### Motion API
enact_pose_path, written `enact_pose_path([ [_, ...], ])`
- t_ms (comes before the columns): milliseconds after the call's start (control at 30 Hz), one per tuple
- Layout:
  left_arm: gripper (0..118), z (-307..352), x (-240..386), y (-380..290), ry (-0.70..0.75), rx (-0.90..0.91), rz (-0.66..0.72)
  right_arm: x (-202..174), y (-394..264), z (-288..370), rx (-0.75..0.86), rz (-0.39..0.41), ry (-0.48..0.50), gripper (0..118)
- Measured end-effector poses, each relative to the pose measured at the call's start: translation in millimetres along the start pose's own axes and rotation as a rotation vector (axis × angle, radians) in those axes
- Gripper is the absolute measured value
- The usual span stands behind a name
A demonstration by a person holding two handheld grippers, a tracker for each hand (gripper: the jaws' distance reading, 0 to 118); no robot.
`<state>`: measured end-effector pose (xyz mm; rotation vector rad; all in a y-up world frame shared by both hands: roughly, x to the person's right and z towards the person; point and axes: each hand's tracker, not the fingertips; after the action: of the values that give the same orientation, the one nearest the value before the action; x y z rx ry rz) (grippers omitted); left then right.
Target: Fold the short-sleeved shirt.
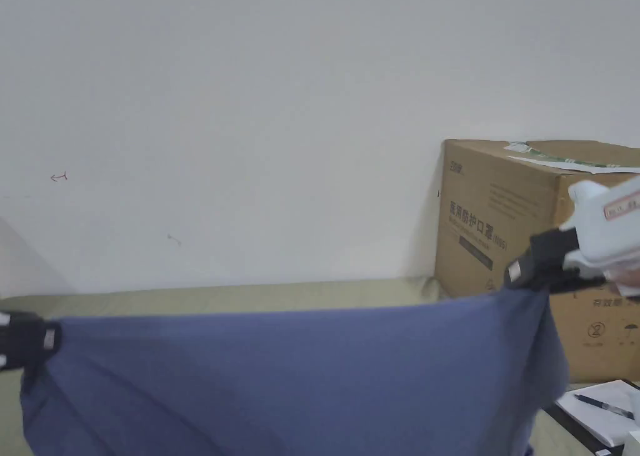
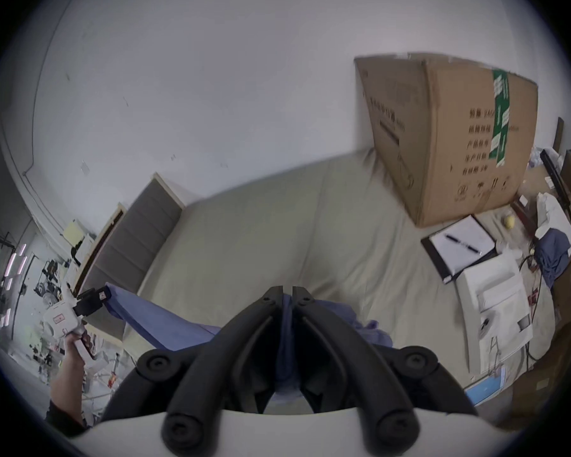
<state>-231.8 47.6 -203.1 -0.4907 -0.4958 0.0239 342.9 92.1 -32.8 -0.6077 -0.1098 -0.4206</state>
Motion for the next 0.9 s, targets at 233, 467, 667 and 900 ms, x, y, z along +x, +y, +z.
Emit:
enact_pose_path([
  [233, 1, -3.9, 28.1, 96.3, 0.062, 0.134, -0.041, -48.4, 88.8, 14.5, 0.201, 0.054, -0.088, 4],
  [467, 1, -40.6, 26.4, 159.5, 0.134, 0.217, -0.031, -83.2, 160.6, -12.1, 0.31, 0.082, -0.132, 4],
  [667, 1, -100.2, 16.7, 199.4, 0.172, 0.253, -0.024, -113.4, 214.2, -47.5, 0.397, 0.154, -0.196, 4],
  [900, 1, -161.8, 16.2, 233.3, 0.205, 0.286, -0.015, -123.7, 258.8, -102.3, 0.462, 0.322, -0.345, 4],
])
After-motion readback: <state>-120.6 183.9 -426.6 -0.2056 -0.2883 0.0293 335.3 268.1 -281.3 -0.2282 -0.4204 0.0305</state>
